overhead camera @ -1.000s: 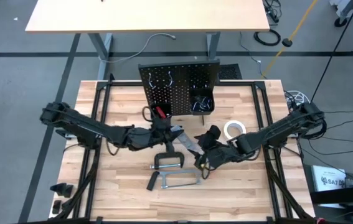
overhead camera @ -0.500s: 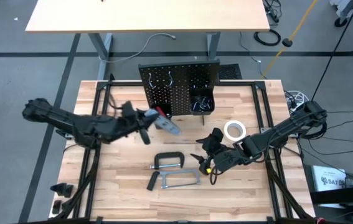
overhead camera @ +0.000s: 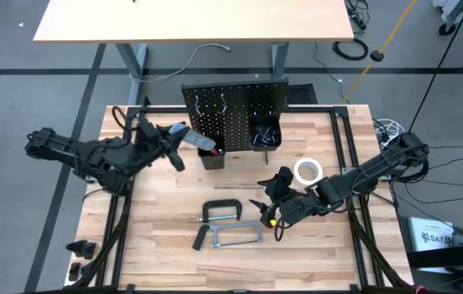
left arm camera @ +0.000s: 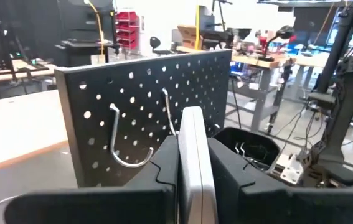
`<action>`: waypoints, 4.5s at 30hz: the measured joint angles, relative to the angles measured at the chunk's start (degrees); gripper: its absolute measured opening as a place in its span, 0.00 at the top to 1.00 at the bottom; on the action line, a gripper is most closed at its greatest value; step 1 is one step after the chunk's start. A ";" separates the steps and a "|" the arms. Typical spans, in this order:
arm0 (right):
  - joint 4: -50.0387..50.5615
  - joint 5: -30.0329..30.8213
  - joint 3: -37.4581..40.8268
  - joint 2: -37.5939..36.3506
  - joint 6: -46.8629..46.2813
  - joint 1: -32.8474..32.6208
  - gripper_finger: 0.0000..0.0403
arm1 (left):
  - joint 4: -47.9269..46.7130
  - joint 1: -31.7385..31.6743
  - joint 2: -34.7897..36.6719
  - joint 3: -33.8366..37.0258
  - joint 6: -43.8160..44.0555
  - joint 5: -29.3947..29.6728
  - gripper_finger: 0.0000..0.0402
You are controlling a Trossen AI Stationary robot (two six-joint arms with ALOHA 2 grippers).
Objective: Hang tools onto peg board
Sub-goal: Put the spirit level into the left black bin on the peg board
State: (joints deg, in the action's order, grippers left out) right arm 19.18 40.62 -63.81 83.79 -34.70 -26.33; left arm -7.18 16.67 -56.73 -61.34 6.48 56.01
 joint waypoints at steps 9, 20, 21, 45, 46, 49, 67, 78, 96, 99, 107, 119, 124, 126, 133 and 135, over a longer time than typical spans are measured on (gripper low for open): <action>-0.04 0.00 0.00 0.08 -0.16 0.00 0.27 | -6.37 -3.03 -2.19 -0.02 4.92 -0.27 0.88; -0.07 0.07 0.02 0.09 -0.35 0.09 0.27 | -3.26 -7.62 -7.83 -0.28 5.24 -6.10 0.88; -0.07 0.07 0.02 0.09 -0.48 0.09 0.27 | -2.84 -8.01 -8.05 -0.28 5.22 -6.93 0.88; -0.55 -0.07 0.07 0.09 -0.42 0.09 0.27 | -9.76 -10.23 -8.02 -2.66 -1.40 -14.21 0.88; -0.55 -0.07 0.07 0.09 -0.42 0.09 0.27 | -11.39 -10.27 -8.02 -3.39 -0.59 -14.79 0.88; -0.53 -0.07 0.07 0.11 -0.42 0.11 0.27 | -15.48 -10.14 -8.09 -5.91 0.28 -15.66 0.88; -0.86 -0.02 0.07 0.11 -0.20 0.11 0.27 | -12.58 -12.78 -11.87 -9.27 -4.35 -17.76 0.88; -0.84 -0.09 0.07 0.13 0.26 0.11 0.27 | -7.51 -14.34 -16.22 -9.46 -10.53 -23.82 0.88; -0.89 -0.20 0.07 0.13 -0.15 0.11 0.27 | -18.73 -17.85 -15.26 -12.24 -4.84 -27.50 0.88; -0.88 -0.20 0.07 0.13 -0.15 0.11 0.27 | -20.31 -19.29 -15.32 -13.18 -4.17 -31.29 0.88; -0.89 -0.18 0.07 0.13 -0.15 0.11 0.27 | -30.49 -22.46 -15.45 -16.73 -1.40 -34.76 0.88; -1.37 -0.15 0.06 0.15 -0.12 0.11 0.27 | -36.94 -25.21 -16.09 -18.15 -2.57 -39.97 0.88; -1.21 -0.17 0.04 0.15 -0.16 0.11 0.27 | -37.31 -26.56 -17.28 -18.18 -0.79 -39.89 0.88; -1.18 -0.20 0.04 0.15 -0.15 0.11 0.27 | -36.31 -26.56 -17.39 -18.21 -0.85 -39.64 0.88; -1.03 -0.21 0.04 0.15 -0.15 0.11 0.27 | -32.76 -27.10 -17.95 -18.27 3.43 -39.23 0.88; -1.01 -0.22 0.04 0.15 -0.15 0.11 0.27 | -32.63 -27.11 -18.50 -18.25 4.36 -39.09 0.88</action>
State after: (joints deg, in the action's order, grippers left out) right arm 18.17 40.40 -63.77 83.94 -34.85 -26.22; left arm -39.82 -10.44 -75.23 -79.59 10.84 16.92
